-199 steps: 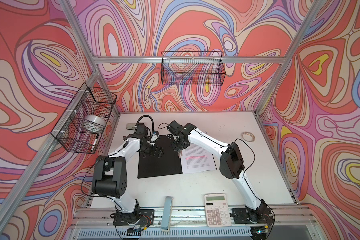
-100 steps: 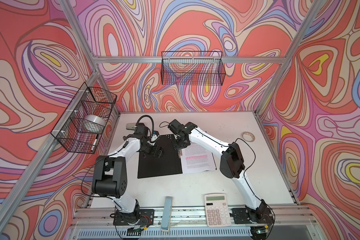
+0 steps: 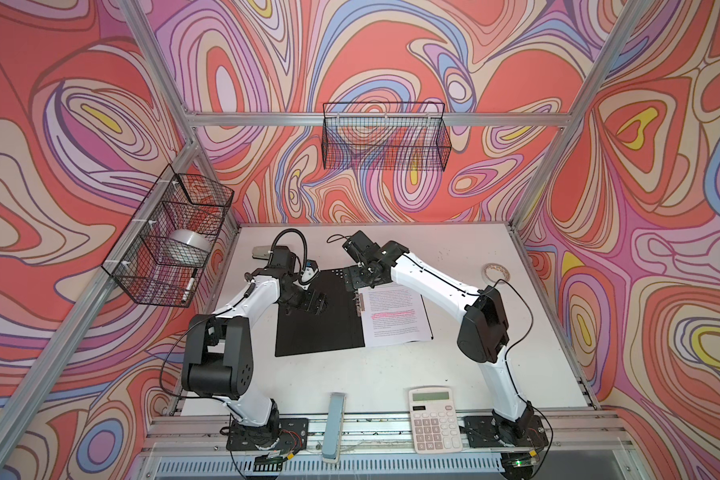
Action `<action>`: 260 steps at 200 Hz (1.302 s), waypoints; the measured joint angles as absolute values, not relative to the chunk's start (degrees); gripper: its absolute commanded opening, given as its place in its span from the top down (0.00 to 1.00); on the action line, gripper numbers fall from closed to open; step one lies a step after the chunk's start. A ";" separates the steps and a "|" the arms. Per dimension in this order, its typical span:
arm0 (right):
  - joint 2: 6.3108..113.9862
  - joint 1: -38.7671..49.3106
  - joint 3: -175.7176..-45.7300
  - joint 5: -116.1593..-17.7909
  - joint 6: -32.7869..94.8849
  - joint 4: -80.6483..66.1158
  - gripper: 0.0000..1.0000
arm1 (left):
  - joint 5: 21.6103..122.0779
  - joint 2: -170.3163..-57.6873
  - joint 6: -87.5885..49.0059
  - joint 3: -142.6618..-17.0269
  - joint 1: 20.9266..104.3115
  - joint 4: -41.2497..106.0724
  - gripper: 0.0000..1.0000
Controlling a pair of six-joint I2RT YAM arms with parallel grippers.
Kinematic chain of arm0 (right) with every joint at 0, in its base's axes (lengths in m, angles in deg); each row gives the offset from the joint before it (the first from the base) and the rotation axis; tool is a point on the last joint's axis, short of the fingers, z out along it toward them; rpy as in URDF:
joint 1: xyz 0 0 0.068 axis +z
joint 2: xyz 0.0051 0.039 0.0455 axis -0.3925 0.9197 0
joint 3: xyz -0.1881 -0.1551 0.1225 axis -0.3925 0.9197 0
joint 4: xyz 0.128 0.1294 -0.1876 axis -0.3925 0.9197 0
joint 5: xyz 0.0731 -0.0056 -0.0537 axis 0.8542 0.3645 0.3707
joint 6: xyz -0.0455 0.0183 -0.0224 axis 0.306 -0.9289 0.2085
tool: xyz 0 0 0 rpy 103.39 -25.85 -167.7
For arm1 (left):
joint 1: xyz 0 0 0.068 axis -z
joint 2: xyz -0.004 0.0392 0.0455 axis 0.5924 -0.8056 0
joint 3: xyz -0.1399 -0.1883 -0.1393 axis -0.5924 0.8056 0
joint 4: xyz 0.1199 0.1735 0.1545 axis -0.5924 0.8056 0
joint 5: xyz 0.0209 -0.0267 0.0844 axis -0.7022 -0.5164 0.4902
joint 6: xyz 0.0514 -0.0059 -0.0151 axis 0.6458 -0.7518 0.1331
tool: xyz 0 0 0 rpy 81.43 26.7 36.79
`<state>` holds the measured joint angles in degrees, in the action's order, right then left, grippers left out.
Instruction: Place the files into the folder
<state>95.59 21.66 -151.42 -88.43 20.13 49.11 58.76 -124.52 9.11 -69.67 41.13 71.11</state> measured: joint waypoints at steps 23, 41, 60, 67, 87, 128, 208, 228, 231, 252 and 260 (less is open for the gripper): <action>88.66 18.52 -140.58 -85.21 16.83 43.19 0.02 | 58.78 -124.11 9.11 -69.67 41.13 71.11 0.01; 84.90 14.80 -132.67 -82.68 15.10 38.93 0.01 | 58.78 -124.08 9.11 -69.67 41.13 71.11 0.01; 83.94 12.55 -129.59 -81.50 14.38 36.92 0.11 | 58.82 -124.08 9.11 -69.67 41.13 71.11 0.01; 83.92 12.53 -129.35 -80.86 14.29 36.26 0.18 | 58.84 -124.08 9.11 -69.67 41.13 71.11 0.01; 83.92 13.31 -129.48 -78.18 14.66 34.55 0.48 | 58.93 -124.08 9.11 -69.67 41.13 71.11 0.01; 86.10 14.19 -135.29 -71.05 16.13 35.91 0.69 | 59.74 -124.08 9.15 -69.67 41.13 71.13 0.01; 103.41 20.70 -155.93 -68.27 21.98 49.66 0.79 | 60.24 -124.08 9.15 -69.64 41.13 71.15 0.01; 105.16 22.03 -157.06 -69.48 22.79 52.94 0.80 | 60.20 -124.08 9.13 -69.64 41.13 71.15 0.01; 105.29 22.14 -157.13 -69.67 22.86 53.35 0.81 | 60.16 -124.08 9.13 -69.64 41.13 71.15 0.01; 105.55 22.34 -157.19 -71.62 23.38 55.95 0.82 | 59.94 -124.08 9.11 -69.56 41.13 71.15 0.01; 105.55 22.32 -157.19 -72.25 23.49 56.63 0.82 | 59.78 -124.08 9.11 -69.56 41.13 71.15 0.01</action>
